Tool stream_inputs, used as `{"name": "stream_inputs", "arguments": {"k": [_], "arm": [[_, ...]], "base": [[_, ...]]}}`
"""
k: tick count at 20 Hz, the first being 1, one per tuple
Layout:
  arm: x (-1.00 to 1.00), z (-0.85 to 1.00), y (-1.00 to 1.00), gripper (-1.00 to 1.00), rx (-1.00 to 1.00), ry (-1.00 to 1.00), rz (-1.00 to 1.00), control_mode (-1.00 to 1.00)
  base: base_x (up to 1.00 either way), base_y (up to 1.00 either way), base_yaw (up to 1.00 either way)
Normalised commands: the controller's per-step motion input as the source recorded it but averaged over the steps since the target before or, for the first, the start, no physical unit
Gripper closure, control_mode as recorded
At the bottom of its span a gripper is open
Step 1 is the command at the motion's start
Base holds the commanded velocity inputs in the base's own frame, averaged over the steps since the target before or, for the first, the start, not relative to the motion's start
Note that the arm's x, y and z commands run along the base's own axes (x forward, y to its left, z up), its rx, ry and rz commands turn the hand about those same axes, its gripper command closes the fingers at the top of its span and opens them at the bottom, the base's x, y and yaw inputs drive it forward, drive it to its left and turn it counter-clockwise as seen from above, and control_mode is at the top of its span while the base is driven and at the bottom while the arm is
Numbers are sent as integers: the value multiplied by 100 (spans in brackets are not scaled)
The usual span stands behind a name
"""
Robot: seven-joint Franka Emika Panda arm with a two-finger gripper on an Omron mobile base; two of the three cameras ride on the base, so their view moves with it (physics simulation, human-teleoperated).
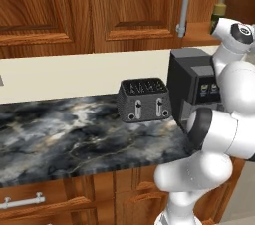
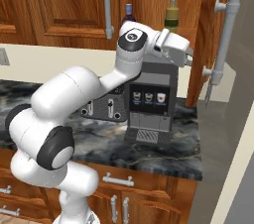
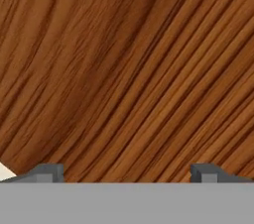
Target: Move the condiment bottle and oil and vinegar bottle from the cabinet to the dining counter.
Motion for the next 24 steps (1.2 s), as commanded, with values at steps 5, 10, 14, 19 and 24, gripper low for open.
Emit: {"name": "stream_inputs", "arguments": {"k": [5, 10, 14, 19, 24], "arm": [[0, 0, -25, -100, 0, 0, -3, -100], [0, 0, -31, -100, 0, 0, -2, -100], [1, 0, -30, -100, 0, 0, 0, -100], [0, -3, 12, -100, -8, -16, 3, -100], [-1, -11, 55, -100, -4, -30, 20, -100]], "base": [[0, 0, 0], [0, 0, 0], [0, 0, 0], [0, 0, 0], [0, 0, 0]]}}
